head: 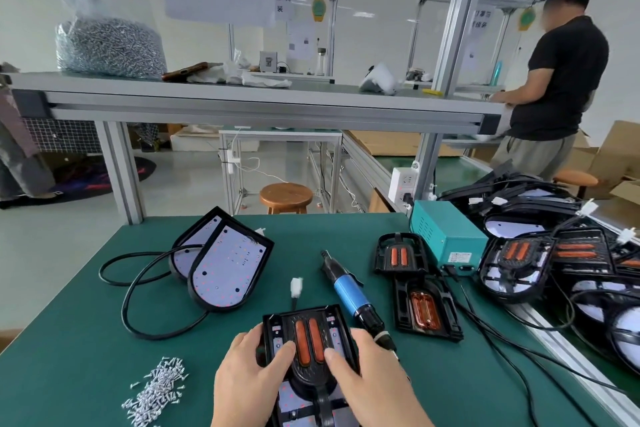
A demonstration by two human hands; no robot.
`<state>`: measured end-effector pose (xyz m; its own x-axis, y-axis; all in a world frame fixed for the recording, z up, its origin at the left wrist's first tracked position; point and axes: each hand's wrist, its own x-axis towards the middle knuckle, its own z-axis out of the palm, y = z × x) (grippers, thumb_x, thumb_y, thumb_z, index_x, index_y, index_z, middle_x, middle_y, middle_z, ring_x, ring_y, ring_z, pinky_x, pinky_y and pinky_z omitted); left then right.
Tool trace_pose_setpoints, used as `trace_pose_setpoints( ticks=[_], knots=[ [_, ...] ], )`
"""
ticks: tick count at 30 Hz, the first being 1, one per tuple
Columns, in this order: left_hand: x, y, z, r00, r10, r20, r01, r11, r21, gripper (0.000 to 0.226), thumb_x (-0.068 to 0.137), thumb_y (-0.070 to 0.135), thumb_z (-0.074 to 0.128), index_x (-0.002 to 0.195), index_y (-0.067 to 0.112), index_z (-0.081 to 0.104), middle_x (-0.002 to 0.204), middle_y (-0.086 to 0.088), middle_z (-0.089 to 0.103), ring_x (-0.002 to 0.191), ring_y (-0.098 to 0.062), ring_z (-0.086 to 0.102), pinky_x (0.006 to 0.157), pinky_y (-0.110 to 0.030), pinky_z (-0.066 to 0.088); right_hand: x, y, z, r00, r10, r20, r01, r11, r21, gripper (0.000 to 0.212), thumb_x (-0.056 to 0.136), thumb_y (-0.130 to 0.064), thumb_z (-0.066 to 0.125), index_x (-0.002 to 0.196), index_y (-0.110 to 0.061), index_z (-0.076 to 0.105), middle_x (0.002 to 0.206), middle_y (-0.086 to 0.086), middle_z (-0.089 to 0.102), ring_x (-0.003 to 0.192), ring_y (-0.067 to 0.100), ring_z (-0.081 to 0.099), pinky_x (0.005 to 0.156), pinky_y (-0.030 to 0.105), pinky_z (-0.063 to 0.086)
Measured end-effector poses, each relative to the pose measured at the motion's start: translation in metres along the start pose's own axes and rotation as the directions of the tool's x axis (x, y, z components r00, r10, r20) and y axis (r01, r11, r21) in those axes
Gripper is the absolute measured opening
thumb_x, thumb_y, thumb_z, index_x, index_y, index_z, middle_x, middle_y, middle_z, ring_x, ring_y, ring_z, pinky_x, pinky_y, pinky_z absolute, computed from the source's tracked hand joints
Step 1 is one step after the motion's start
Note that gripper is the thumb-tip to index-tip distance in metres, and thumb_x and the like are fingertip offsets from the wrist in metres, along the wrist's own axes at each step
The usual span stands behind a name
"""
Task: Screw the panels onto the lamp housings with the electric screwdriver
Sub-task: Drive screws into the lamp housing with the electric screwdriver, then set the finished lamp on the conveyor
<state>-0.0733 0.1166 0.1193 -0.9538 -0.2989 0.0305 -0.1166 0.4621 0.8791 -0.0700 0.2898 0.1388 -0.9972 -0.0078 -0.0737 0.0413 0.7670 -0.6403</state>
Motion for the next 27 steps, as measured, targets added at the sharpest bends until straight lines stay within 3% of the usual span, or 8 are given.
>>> trace_pose_setpoints(
  ticks=[3, 5, 7, 9, 12, 19, 23, 27],
  knots=[
    [0.003, -0.006, -0.002, 0.999, -0.050, -0.006, 0.049, 0.994, -0.096, 0.039, 0.089, 0.032, 0.070, 0.126, 0.031, 0.058, 0.113, 0.010, 0.054, 0.106, -0.011, 0.050, 0.088, -0.029, 0.037, 0.006, -0.001, 0.004, 0.997, 0.016, 0.075, -0.032, 0.975, 0.221, 0.037, 0.099, -0.049, 0.054, 0.131, -0.032, 0.051, 0.112, -0.013, 0.063, 0.101, 0.006, 0.058, 0.083, 0.017, 0.042],
    [0.004, -0.010, -0.003, 0.998, -0.061, 0.002, 0.060, 0.988, -0.140, 0.047, 0.090, 0.029, 0.069, 0.135, 0.023, 0.056, 0.122, 0.007, 0.056, 0.114, -0.015, 0.049, 0.096, -0.034, 0.038, 0.011, -0.003, 0.004, 0.984, 0.052, 0.168, -0.120, 0.898, 0.423, 0.022, 0.099, -0.039, 0.061, 0.118, -0.028, 0.060, 0.110, -0.012, 0.068, 0.099, 0.002, 0.062, 0.083, 0.015, 0.044],
    [0.006, -0.011, -0.004, 0.998, -0.061, 0.023, 0.065, 0.978, -0.200, 0.044, 0.091, 0.028, 0.068, 0.133, 0.022, 0.056, 0.125, 0.003, 0.063, 0.114, -0.019, 0.056, 0.097, -0.038, 0.042, 0.015, -0.007, 0.006, 0.949, 0.096, 0.300, -0.275, 0.717, 0.641, 0.017, 0.097, -0.023, 0.066, 0.114, -0.019, 0.065, 0.106, -0.002, 0.075, 0.096, 0.011, 0.071, 0.080, 0.021, 0.052],
    [0.007, -0.011, -0.006, 0.997, -0.069, 0.040, 0.078, 0.953, -0.292, 0.037, 0.093, 0.028, 0.067, 0.128, 0.024, 0.055, 0.116, 0.006, 0.067, 0.105, -0.014, 0.061, 0.091, -0.039, 0.045, 0.021, -0.011, 0.010, 0.925, 0.104, 0.367, -0.366, 0.508, 0.779, 0.023, 0.094, -0.006, 0.067, 0.117, -0.003, 0.066, 0.105, 0.015, 0.077, 0.102, 0.029, 0.073, 0.091, 0.039, 0.058],
    [0.009, -0.013, -0.008, 0.996, -0.071, 0.048, 0.084, 0.928, -0.363, 0.029, 0.095, 0.026, 0.064, 0.122, 0.026, 0.053, 0.107, 0.014, 0.066, 0.097, 0.000, 0.060, 0.083, -0.036, 0.043, 0.025, -0.013, 0.013, 0.910, 0.065, 0.410, -0.403, 0.376, 0.834, 0.029, 0.090, 0.004, 0.066, 0.119, 0.008, 0.063, 0.109, 0.029, 0.072, 0.111, 0.046, 0.067, 0.102, 0.053, 0.052],
    [0.011, -0.019, -0.006, 0.991, -0.093, -0.091, 0.042, 0.890, -0.453, 0.020, 0.094, 0.017, 0.065, 0.110, 0.029, 0.059, 0.101, 0.005, 0.070, 0.095, -0.011, 0.062, 0.081, -0.036, 0.043, 0.032, -0.016, 0.011, 0.899, -0.042, 0.435, -0.386, 0.388, 0.837, 0.042, 0.085, 0.011, 0.069, 0.125, 0.005, 0.058, 0.112, 0.026, 0.072, 0.097, 0.036, 0.072, 0.083, 0.041, 0.060],
    [0.012, -0.020, -0.006, 0.987, -0.110, -0.113, 0.042, 0.875, -0.482, 0.031, 0.093, 0.020, 0.068, 0.121, 0.028, 0.055, 0.109, 0.000, 0.068, 0.096, -0.015, 0.063, 0.085, -0.040, 0.043, 0.039, -0.020, 0.010, 0.894, -0.060, 0.444, -0.383, 0.410, 0.827, 0.047, 0.083, 0.010, 0.072, 0.127, 0.000, 0.059, 0.113, 0.023, 0.073, 0.099, 0.036, 0.072, 0.084, 0.041, 0.060],
    [0.013, -0.022, -0.004, 0.987, -0.107, -0.123, 0.033, 0.870, -0.491, 0.036, 0.091, 0.020, 0.069, 0.122, 0.030, 0.053, 0.109, 0.006, 0.067, 0.095, -0.005, 0.062, 0.077, -0.030, 0.044, 0.043, -0.021, 0.010, 0.880, -0.074, 0.470, -0.398, 0.426, 0.812, 0.045, 0.084, 0.010, 0.071, 0.126, 0.000, 0.061, 0.114, 0.024, 0.072, 0.099, 0.036, 0.072, 0.090, 0.044, 0.058]
  ],
)
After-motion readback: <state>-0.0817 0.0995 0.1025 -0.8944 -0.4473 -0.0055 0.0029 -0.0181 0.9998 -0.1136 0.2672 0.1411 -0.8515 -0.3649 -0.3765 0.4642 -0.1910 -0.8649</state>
